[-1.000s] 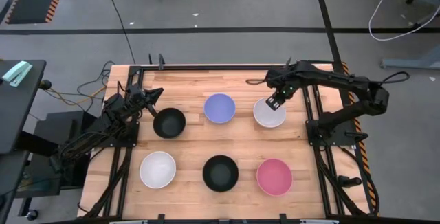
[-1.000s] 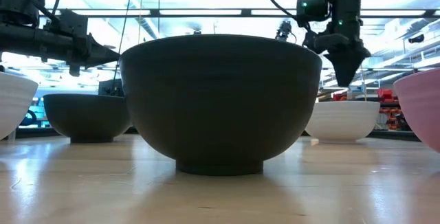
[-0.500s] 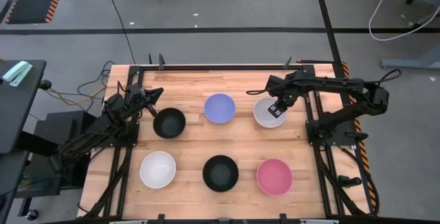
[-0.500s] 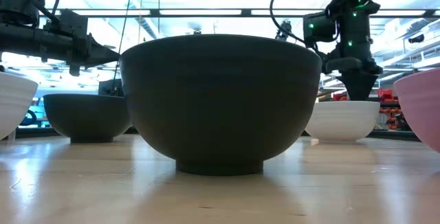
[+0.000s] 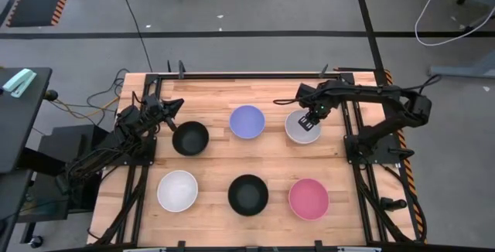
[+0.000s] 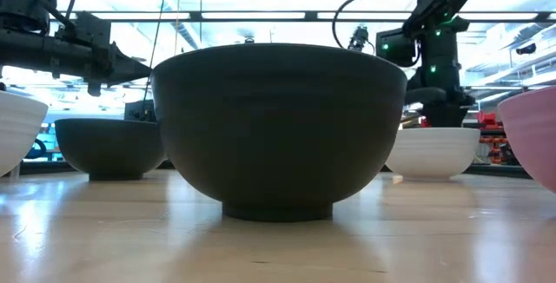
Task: Nest bowls inside each other
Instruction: Stack the top white bowl on top of the purple bowl
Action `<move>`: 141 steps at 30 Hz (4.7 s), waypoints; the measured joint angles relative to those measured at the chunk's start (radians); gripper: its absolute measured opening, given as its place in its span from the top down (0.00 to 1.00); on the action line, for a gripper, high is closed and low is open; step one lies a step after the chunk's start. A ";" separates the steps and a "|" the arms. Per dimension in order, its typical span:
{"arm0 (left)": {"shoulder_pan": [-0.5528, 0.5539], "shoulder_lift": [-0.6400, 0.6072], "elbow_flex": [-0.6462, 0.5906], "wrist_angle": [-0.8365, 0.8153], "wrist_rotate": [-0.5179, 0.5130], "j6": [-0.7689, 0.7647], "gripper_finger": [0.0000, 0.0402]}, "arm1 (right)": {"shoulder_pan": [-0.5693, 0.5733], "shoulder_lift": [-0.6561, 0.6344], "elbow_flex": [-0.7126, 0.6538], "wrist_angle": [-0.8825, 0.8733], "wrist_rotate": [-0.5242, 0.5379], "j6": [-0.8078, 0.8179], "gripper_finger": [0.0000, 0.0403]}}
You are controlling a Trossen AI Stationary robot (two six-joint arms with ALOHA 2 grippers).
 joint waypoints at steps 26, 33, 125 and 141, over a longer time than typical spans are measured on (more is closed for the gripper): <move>0.000 0.000 0.000 0.000 0.000 0.000 0.94 | -0.042 -0.020 0.019 0.039 -0.005 -0.150 0.99; 0.000 0.000 0.000 0.000 0.000 0.000 0.93 | -0.019 -0.059 0.132 0.014 -0.004 -0.151 0.99; 0.000 0.000 0.000 -0.001 0.000 0.002 0.95 | 0.170 0.725 1.073 -0.351 -0.171 -0.208 0.85; 0.000 0.000 0.000 -0.002 0.000 0.001 0.92 | 0.214 0.567 1.075 -0.341 -0.100 -0.228 0.89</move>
